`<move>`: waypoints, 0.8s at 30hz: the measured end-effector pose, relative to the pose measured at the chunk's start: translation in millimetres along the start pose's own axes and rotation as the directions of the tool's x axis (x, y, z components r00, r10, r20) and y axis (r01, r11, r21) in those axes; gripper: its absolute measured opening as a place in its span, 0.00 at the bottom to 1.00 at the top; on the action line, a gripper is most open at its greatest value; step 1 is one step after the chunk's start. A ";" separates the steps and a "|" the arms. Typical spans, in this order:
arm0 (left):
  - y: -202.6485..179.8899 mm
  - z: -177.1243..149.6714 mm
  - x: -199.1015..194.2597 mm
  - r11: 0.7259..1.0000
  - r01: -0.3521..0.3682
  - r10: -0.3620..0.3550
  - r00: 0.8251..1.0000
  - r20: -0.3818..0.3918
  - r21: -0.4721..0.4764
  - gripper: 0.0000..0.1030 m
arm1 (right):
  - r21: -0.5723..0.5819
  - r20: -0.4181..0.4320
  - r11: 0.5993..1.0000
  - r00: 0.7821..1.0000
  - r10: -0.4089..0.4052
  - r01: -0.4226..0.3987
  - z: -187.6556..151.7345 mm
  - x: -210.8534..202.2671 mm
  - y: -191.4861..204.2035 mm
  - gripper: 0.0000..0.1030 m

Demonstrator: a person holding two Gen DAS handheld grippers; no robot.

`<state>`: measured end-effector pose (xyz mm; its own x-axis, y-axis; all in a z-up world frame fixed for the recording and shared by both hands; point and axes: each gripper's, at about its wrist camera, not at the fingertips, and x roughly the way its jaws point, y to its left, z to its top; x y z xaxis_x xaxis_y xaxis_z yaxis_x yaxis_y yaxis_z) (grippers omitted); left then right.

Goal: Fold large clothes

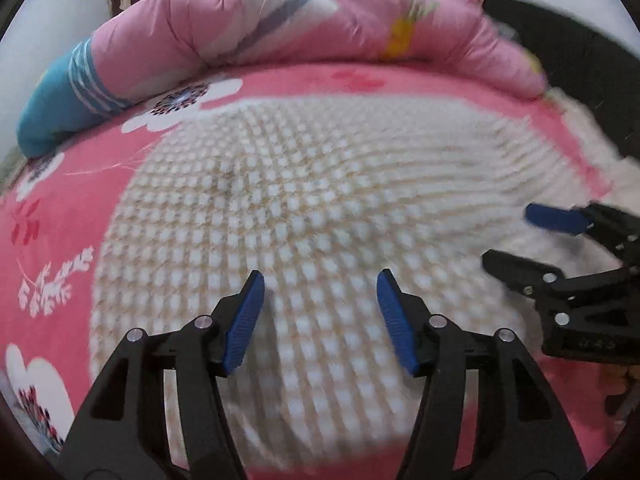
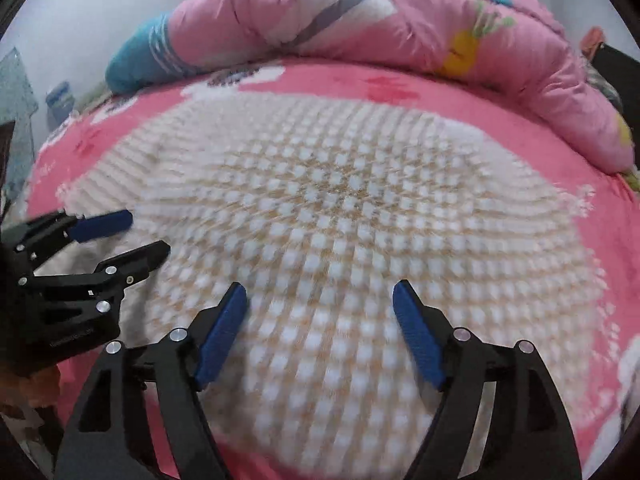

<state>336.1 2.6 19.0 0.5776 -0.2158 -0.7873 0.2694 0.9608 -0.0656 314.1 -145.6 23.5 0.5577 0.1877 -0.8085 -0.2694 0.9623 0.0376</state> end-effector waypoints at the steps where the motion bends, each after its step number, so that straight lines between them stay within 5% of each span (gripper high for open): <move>1: -0.1 -3.8 -10.2 1.000 -0.009 0.008 1.000 0.029 0.013 0.55 | -0.019 0.016 1.000 1.000 -0.015 0.015 -5.9 -6.1 3.6 0.72; 5: -2.3 -30.9 19.5 0.995 -0.090 0.093 0.993 -0.069 0.051 0.58 | -0.068 -0.022 0.994 0.996 -0.083 0.081 -39.5 25.4 15.5 0.74; 8: -7.1 -41.0 21.4 0.990 -0.117 0.117 0.993 -0.006 0.083 0.59 | -0.035 -0.024 0.997 0.997 -0.069 0.068 -40.5 15.4 13.1 0.74; 11: 11.7 -40.4 -13.5 0.999 -0.033 0.033 0.999 0.022 -0.006 0.59 | 0.032 0.013 0.998 0.999 -0.049 0.049 -44.3 -23.3 -5.3 0.74; 13: 27.1 -44.9 -33.0 0.998 -0.056 0.058 0.996 0.070 -0.028 0.60 | 0.070 0.073 0.993 0.992 -0.103 0.098 -56.0 -50.2 -24.4 0.74; 15: 55.3 -52.7 -30.4 0.991 -0.102 0.106 0.994 0.038 -0.092 0.64 | 0.134 0.060 0.977 0.983 -0.176 0.167 -75.2 -52.6 -52.0 0.74; 17: 78.3 -63.2 -13.7 0.981 -0.050 0.043 0.998 -0.040 -0.190 0.64 | 0.236 -0.029 0.965 0.993 -0.114 0.117 -101.3 -26.7 -88.0 0.74; 24: 76.9 -69.2 -51.0 0.958 0.044 -0.029 0.998 0.057 -0.282 0.70 | 0.319 0.070 0.948 0.997 -0.042 0.017 -111.5 -83.2 -81.8 0.76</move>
<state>274.0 99.5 11.7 0.6128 -0.2531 -0.7486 0.0665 0.9605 -0.2702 202.1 -261.9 22.2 0.6219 0.1609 -0.7664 0.0047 0.9779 0.2091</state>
